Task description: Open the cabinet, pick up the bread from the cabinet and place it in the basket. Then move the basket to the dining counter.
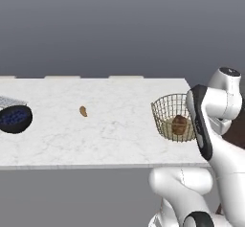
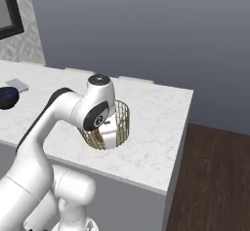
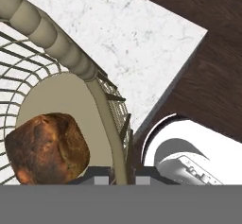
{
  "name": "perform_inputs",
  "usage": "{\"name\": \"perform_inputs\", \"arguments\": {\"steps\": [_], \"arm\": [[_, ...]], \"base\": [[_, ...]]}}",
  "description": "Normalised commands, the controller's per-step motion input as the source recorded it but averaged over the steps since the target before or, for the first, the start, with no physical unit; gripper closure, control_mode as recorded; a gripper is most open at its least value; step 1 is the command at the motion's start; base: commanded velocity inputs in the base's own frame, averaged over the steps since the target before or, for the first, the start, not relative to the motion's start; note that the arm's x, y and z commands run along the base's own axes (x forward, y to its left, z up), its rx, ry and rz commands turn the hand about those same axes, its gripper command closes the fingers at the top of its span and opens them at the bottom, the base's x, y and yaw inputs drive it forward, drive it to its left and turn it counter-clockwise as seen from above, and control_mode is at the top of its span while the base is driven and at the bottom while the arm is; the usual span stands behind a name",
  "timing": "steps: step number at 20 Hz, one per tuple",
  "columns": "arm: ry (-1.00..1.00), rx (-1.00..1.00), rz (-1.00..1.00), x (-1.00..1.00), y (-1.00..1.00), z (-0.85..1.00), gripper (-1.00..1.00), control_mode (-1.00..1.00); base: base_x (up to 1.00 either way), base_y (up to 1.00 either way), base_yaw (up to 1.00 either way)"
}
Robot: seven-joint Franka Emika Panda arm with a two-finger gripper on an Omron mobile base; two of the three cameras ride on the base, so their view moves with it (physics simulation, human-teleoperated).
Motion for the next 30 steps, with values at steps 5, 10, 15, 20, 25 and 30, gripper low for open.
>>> {"name": "perform_inputs", "arguments": {"steps": [5, 10, 15, 20, 25, 30], "arm": [[0.0, 0.04, 0.25, 1.0, -0.01, -0.19, 1.0, -1.0], [0.14, 0.03, 0.22, 1.0, 0.0, -0.26, 1.0, -1.0], [-0.05, -0.02, 0.11, 0.68, 0.06, -0.57, 1.0, -1.0], [-0.11, 0.0, 0.06, 0.29, 0.0, -0.69, 1.0, -1.0], [-0.04, 0.0, 0.02, 0.18, 0.0, -0.34, 1.0, -1.0], [0.0, 0.0, 0.0, 0.06, 0.0, -0.04, -1.0, -1.0]], "base": [[0.0, 0.0, 0.0], [0.0, 0.0, 0.0], [0.0, 0.0, 0.0], [0.0, 0.0, 0.0], [0.0, 0.0, 0.0], [0.0, 0.0, 0.0]]}}
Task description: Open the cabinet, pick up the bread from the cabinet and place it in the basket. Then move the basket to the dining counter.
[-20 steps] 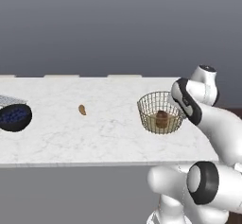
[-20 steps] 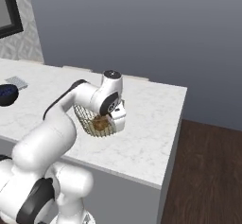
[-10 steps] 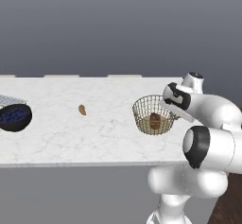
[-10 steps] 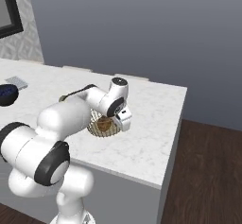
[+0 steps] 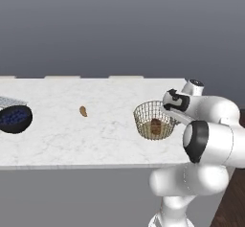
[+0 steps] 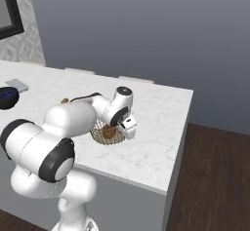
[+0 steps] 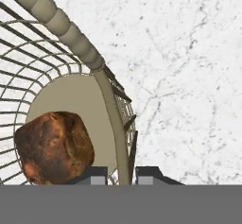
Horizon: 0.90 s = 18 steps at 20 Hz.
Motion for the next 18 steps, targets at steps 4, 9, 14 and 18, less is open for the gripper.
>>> {"name": "perform_inputs", "arguments": {"steps": [4, 9, 14, 18], "arm": [[0.0, 0.0, 0.01, 0.0, 0.0, 0.02, -1.0, -1.0], [0.0, -0.12, 0.01, 0.0, 0.05, 0.28, -1.0, -1.0], [0.01, -0.27, 0.09, -0.18, 0.14, 0.94, -1.0, -1.0], [-0.03, -0.25, 0.36, -0.63, 0.57, 1.0, -1.0, -1.0]], "base": [[0.0, 0.0, 0.0], [0.0, 0.0, 0.0], [0.0, 0.0, 0.0], [0.0, 0.0, 0.0]]}}
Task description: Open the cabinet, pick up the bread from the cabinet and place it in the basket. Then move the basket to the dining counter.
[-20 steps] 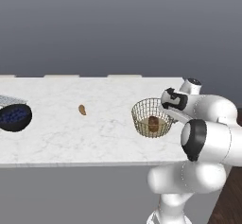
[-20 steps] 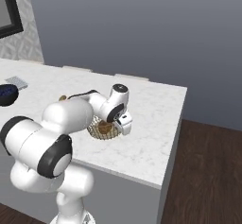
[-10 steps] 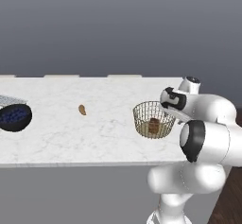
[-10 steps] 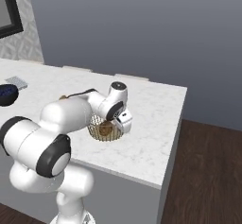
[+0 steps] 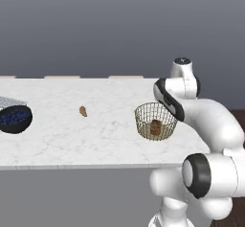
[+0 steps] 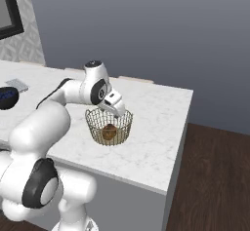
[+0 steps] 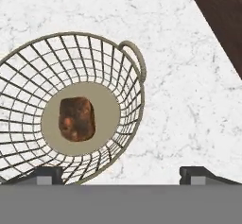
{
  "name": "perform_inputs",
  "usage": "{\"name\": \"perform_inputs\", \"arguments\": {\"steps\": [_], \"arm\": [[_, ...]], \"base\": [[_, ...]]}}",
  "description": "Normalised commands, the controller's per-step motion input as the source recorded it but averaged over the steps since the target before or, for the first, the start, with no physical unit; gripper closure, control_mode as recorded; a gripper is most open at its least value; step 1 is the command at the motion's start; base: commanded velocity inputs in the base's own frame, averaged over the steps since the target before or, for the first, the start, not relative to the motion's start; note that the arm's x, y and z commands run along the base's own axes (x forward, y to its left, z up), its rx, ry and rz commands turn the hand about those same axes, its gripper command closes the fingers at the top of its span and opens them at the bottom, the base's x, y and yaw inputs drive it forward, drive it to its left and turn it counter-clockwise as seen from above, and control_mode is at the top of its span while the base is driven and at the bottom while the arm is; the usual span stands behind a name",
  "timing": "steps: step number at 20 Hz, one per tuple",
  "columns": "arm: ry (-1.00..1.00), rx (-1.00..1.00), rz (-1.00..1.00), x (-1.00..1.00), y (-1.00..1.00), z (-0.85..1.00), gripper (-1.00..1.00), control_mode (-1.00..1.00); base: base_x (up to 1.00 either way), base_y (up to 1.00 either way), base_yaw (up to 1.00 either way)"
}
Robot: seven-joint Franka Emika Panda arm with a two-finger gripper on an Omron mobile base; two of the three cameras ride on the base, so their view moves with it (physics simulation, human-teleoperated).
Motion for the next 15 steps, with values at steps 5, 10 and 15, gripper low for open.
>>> {"name": "perform_inputs", "arguments": {"steps": [5, 10, 15], "arm": [[-0.2, -0.26, 0.45, -0.89, 0.61, 1.0, -1.0, -1.0], [-0.16, -0.34, 0.45, -0.71, 0.61, 0.96, -1.0, -1.0], [0.04, -0.39, 0.23, -0.17, 0.81, 0.15, -1.0, -1.0]], "base": [[0.0, 0.0, 0.0], [0.0, 0.0, 0.0], [0.0, 0.0, 0.0]]}}
